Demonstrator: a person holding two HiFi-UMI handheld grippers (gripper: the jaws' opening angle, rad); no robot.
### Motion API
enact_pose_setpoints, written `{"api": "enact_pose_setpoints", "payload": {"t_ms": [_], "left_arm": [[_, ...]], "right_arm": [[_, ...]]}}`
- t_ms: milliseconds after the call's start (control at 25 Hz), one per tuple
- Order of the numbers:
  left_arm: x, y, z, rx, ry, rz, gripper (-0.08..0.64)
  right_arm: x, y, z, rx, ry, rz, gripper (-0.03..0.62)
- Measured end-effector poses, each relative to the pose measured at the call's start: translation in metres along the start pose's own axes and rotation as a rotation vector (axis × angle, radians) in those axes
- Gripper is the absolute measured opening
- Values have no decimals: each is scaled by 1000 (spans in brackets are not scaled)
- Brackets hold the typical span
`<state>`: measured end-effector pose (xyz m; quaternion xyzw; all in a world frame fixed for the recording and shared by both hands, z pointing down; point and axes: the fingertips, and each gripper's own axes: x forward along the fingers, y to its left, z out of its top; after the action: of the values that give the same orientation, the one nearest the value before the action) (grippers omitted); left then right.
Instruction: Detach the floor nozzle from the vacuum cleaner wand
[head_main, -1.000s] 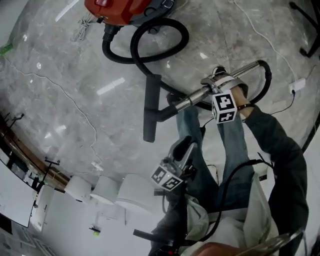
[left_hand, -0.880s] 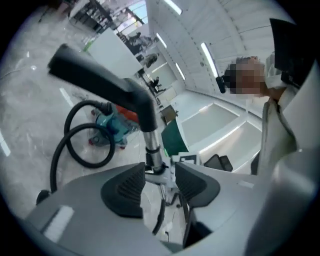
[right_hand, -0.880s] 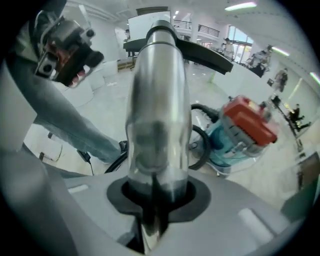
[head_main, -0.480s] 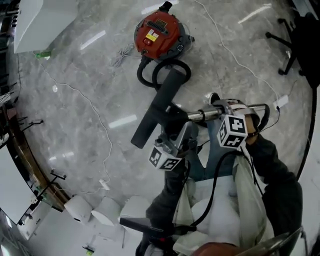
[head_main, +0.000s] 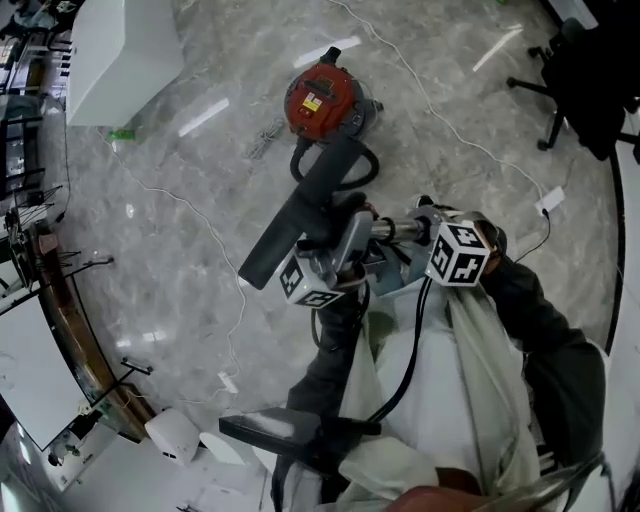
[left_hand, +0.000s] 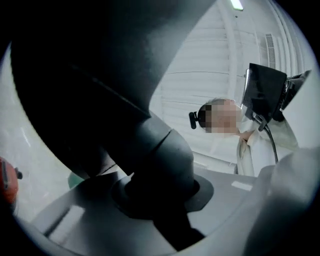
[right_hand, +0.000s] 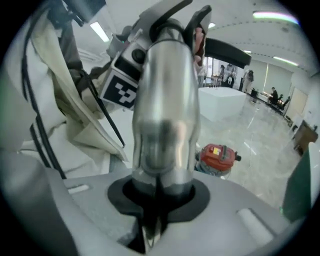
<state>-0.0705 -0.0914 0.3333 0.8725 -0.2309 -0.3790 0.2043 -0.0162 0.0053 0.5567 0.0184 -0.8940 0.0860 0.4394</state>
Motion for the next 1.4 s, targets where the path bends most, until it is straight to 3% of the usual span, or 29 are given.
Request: {"api": "enact_pose_setpoints", "payload": {"t_ms": [120,240,360,440,600,680,720,800,960,1040,1120,1280,1400], "left_arm": [[25,-42,5,39,44,-109,83],[45,-69,6,79,89,-185,84],[50,-68,12,142,80,-142,86],[44,-54,23,188,31,-43,84],[28,-16,42,221,-70,223,80],[24,-6,37,202,-68,284,80],[25,-6,33,189,-55,274,80],[31,-17,24,159,-18,178,80],[43,-67,9,82,73,-199,77],[51,-76,3,96,98,-261,74],[60,-71,1,135,94,-227,72],[60,-49,8,176,24,-48,71],[50,-46,8,172,4,42,71]], "right_arm": [[-26,11,23,-8,-225,101,61],[-35,13,31,-85,-253,180,61],[-41,9,36,-149,-244,247,60],[-42,-3,45,-154,-242,162,40],[-37,-29,48,-63,-169,-154,37],[-35,-30,42,-20,-148,-219,37],[-35,-27,38,-2,-148,-219,37],[-36,-14,33,17,-167,-142,38],[-53,25,29,-34,-238,203,40],[-61,28,26,-61,-267,273,40],[-64,10,25,-55,-256,162,38],[-66,-25,16,-9,-147,-189,38],[-65,-21,11,11,-113,-277,37]]}}
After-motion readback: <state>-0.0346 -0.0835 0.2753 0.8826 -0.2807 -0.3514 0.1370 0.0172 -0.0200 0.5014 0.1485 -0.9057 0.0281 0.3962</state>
